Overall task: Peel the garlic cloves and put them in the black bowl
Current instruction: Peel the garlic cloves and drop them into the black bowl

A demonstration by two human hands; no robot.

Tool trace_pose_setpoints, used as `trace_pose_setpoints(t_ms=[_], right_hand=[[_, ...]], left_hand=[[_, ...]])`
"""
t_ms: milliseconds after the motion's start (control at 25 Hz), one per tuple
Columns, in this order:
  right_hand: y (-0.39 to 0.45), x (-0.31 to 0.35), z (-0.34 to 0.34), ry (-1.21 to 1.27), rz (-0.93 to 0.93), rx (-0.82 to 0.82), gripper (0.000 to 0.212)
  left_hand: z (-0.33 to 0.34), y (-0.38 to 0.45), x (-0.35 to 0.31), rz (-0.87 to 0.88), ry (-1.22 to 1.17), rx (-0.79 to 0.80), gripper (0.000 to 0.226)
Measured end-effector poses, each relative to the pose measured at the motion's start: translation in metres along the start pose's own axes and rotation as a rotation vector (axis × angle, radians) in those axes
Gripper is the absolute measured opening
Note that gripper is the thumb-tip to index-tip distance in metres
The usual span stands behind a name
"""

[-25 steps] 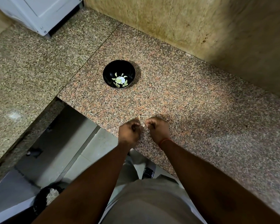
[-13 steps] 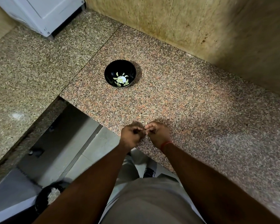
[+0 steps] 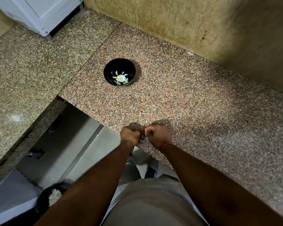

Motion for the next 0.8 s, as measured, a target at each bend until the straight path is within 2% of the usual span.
trace_pose_setpoints(t_ms=[160,280,520,680,800], right_hand=[[0.001,0.008,0.001,-0.203,-0.069,0.056,0.016],[0.001,0.011,0.004,-0.270,-0.066,0.074,0.013],[0.000,0.010,0.001,-0.259,-0.054,0.056,0.016],[0.001,0.009,0.001,-0.215,-0.031,0.064,0.027],[0.004,0.007,0.003,-0.214,-0.015,0.071,0.025]], left_hand=[[0.005,-0.001,-0.003,0.068,0.073,0.089,0.016],[-0.004,-0.001,-0.010,0.098,0.100,0.024,0.011],[-0.012,0.005,-0.007,0.033,0.088,0.011,0.021],[-0.012,0.005,-0.007,0.045,0.073,-0.019,0.023],[-0.010,0.005,-0.010,0.064,0.075,-0.027,0.025]])
Point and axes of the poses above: each hand's wrist, its own y-axis towards the middle knuckle, its own z-axis out of the palm, x = y × z, the point moved 9 cm from there along y, towards the middle knuckle, and after that the axes turned 10 degrees about -y, right-handed, at the moved point
